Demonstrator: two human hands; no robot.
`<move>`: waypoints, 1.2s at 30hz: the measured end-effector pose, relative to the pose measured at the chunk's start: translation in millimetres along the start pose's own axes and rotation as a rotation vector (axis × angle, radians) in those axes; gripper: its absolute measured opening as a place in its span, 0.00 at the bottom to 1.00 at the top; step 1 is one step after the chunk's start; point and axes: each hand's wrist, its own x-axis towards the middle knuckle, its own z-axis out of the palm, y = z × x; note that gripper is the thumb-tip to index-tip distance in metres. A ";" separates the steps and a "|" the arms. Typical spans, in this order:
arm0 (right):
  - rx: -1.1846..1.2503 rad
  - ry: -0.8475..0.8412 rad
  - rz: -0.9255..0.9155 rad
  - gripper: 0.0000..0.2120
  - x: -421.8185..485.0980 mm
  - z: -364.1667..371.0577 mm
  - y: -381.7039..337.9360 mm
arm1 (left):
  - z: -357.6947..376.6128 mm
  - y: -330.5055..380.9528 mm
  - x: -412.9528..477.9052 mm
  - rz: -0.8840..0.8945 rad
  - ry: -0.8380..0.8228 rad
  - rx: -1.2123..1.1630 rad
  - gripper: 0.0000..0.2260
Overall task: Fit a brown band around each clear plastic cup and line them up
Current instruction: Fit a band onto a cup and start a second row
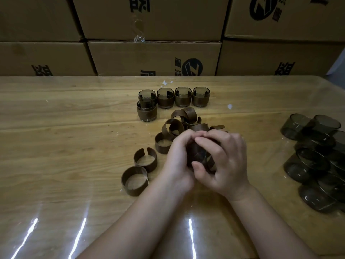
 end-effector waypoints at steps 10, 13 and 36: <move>0.813 0.063 0.886 0.07 13.7 10.6 -33.6 | 7.1 -20.6 8.2 0.538 0.250 0.448 0.08; 1.107 0.151 1.231 0.09 18.9 10.7 -32.1 | 6.8 -31.1 9.7 0.736 0.295 0.611 0.04; 0.257 0.012 0.179 0.15 -1.0 19.0 -14.0 | -11.0 -7.9 14.6 0.212 0.014 0.119 0.10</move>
